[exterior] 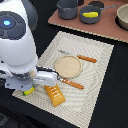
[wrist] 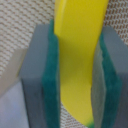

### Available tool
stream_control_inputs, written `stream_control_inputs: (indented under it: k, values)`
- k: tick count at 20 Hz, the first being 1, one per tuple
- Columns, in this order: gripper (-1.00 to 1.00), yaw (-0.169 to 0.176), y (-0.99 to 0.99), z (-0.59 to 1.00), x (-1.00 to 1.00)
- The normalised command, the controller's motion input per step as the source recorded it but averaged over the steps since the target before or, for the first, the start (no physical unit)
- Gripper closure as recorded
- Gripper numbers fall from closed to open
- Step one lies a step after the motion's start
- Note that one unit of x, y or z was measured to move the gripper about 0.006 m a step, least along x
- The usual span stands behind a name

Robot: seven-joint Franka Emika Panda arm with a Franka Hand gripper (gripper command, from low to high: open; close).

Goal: Interact with the objects in diverse but meaningful ways.

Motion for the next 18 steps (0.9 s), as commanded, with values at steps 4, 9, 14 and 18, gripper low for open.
stream_control_inputs:
  k: [4, 9, 14, 18]
  values:
    - [1.00, 0.002, 0.51, 1.00, -0.45]
    - [1.00, 0.000, 0.60, 0.74, -0.50]
    - [1.00, 0.000, 0.54, 0.21, -0.56]
    - [1.00, 0.000, 0.69, 0.03, -0.47]
